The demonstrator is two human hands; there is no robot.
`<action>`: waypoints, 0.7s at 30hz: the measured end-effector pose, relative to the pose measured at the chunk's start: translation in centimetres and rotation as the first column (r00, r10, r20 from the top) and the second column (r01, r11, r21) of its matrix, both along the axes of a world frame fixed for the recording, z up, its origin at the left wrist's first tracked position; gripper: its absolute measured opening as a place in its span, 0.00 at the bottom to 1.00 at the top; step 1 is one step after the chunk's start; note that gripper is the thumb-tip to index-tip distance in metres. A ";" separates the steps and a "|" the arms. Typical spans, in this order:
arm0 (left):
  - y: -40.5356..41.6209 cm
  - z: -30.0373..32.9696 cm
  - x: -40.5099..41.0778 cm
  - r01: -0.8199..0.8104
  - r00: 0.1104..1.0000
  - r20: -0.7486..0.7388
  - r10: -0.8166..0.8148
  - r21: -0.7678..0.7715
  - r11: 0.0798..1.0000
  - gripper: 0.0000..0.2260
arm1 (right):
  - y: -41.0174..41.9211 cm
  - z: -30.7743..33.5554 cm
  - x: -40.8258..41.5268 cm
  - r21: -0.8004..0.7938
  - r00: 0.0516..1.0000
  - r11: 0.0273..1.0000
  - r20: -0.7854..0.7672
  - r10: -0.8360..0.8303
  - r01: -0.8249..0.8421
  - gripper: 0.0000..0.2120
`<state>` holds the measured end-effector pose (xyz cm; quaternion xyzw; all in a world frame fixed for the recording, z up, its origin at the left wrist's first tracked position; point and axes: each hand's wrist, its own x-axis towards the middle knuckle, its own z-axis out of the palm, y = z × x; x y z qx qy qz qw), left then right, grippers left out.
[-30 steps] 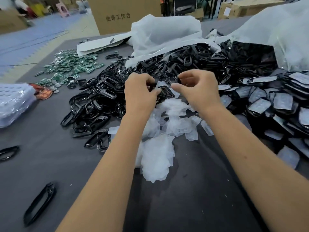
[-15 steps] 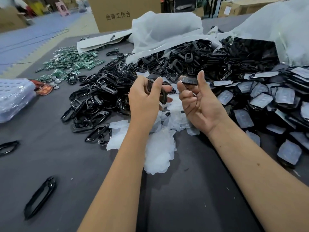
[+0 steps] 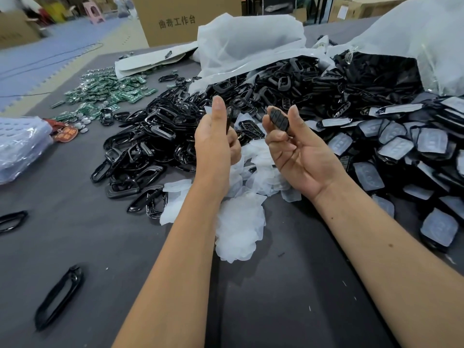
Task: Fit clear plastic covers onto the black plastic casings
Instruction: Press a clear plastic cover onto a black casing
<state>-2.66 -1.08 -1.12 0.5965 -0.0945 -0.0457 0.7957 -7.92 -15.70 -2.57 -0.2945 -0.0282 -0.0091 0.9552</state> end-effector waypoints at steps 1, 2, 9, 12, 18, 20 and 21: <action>0.0 -0.1 0.1 -0.005 1.000 -0.026 0.004 -0.019 1.000 0.19 | 0.0 0.0 0.0 0.010 1.000 1.000 0.002 -0.001 0.001 0.17; 0.0 -0.2 0.3 -0.013 0.999 -0.047 0.012 -0.034 0.999 0.16 | 0.1 0.1 -0.1 0.019 1.000 1.000 0.003 -0.003 0.003 0.17; 0.0 -0.7 0.3 -0.067 0.998 0.023 0.066 0.055 0.996 0.08 | -0.1 0.0 -0.1 0.051 1.000 0.999 0.028 -0.012 0.011 0.15; 0.1 -1.1 0.2 -0.096 0.991 0.098 0.086 0.101 0.990 0.09 | 0.0 -0.2 0.2 -0.112 0.988 0.982 0.013 -0.152 0.152 0.11; -0.2 -1.7 0.6 -0.095 0.994 0.063 0.089 0.115 0.989 0.10 | 0.3 -0.9 0.6 -0.548 0.864 0.698 0.097 -0.494 0.461 0.06; -0.3 -1.6 0.7 -0.064 0.998 0.008 0.063 0.095 0.993 0.14 | 0.3 -1.1 0.7 -0.659 0.859 0.595 0.163 -0.485 0.461 0.09; -0.3 -1.7 0.7 -0.052 0.999 -0.004 0.053 0.096 0.994 0.16 | 0.5 -1.2 0.7 -0.706 0.852 0.534 0.193 -0.487 0.465 0.09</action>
